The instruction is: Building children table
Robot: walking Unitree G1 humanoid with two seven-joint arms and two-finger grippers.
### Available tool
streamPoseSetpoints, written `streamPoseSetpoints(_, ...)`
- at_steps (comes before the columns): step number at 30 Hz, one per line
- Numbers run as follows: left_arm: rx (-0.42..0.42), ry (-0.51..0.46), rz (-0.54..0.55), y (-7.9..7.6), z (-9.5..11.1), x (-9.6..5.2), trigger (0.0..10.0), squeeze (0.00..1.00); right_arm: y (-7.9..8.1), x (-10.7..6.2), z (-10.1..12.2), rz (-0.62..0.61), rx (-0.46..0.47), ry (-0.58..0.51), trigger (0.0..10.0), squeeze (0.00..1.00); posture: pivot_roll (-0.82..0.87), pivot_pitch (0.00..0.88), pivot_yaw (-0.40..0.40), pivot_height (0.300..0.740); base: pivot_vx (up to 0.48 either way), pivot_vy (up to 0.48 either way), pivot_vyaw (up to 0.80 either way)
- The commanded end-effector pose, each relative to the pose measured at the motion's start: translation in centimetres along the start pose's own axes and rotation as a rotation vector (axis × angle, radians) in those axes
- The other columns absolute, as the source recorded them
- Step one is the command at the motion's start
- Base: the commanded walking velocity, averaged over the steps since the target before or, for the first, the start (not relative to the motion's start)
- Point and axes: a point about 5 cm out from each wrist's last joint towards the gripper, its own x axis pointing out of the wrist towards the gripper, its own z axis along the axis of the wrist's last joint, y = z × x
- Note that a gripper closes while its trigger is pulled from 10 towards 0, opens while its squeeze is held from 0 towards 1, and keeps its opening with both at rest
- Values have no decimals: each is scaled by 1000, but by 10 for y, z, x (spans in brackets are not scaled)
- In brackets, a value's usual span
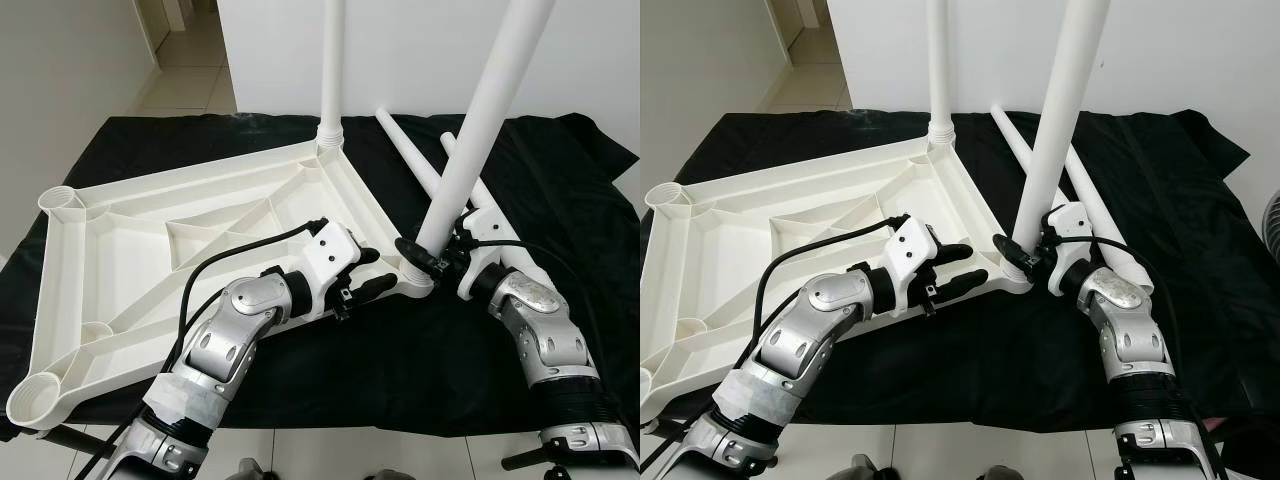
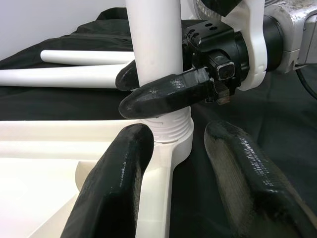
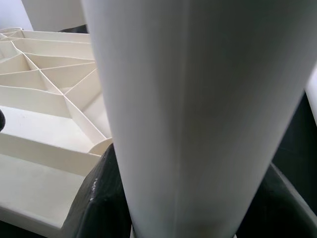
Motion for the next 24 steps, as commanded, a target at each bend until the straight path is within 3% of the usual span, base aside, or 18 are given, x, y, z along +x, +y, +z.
streamPoseSetpoints(1, 1, 10, 22, 2, -2, -1, 10000, 0, 8, 3, -10, 28, 38, 18, 10000, 0, -136, 37, 59, 740, 0, 0, 0)
streamPoseSetpoints(5, 0, 12, 19, 0, -3, -1, 10000, 0, 7, 4, -9, -71, 62, 22, 10000, 0, -134, 36, 56, 740, 0, 0, 0)
streamPoseSetpoints(9, 1, 13, 20, 0, -3, -2, 10000, 0, 7, 4, -9, -87, 69, 25, 10000, 0, -134, 36, 56, 740, 0, 0, 0)
streamPoseSetpoints(16, -6, 19, 25, 0, -5, -5, 10000, 0, 24, 5, -4, -242, 97, 4, 10000, 0, -127, 37, 57, 740, 0, 0, 0)
streamPoseSetpoints(24, -5, 25, 12, -1, -6, -6, 10000, 0, 32, 3, -5, -530, 144, -1, 10000, 0, -131, 38, 60, 740, 0, 0, 0)
